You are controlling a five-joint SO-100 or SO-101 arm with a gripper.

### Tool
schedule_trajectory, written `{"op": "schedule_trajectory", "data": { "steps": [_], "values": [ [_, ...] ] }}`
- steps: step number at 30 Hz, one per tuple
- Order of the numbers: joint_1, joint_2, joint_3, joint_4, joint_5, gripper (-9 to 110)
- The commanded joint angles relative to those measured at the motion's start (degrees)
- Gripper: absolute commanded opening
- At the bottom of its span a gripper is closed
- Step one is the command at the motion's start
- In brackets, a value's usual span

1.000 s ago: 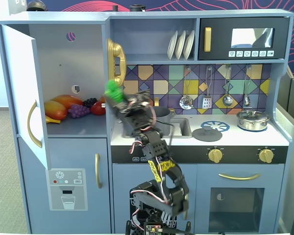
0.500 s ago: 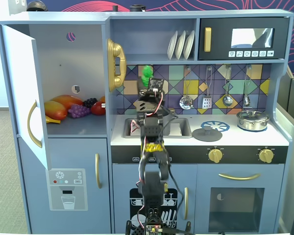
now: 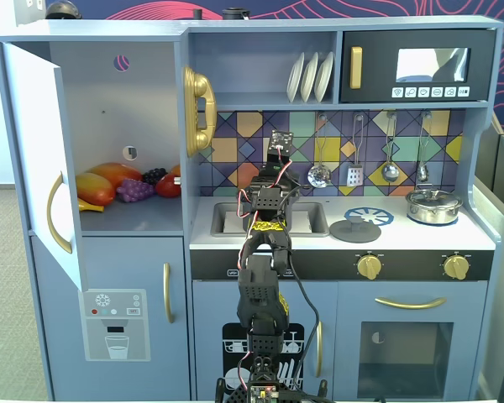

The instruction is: Pick up the green pineapple from the left cabinet and place it in the gray recipient

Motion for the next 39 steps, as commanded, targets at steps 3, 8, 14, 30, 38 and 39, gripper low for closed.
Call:
{"op": "schedule_trajectory", "data": {
  "steps": [3,8,14,30,38,39],
  "values": [
    [-1.8,-2.5,-5.1,0.3,-4.0,0],
    [-2.6,-4.4,-6.9,0.1,-4.2,2],
    [-1.5,-3.3,-8.6,5.7,-7.3,36],
    [-2.2,34.9,-6.4,67.1,-7.8,25],
    [-7.8,47.0,25.7,68.6,-5.5,13],
    [-8.2,48.1,30.1,67.2,-6.1,12]
  ]
}}
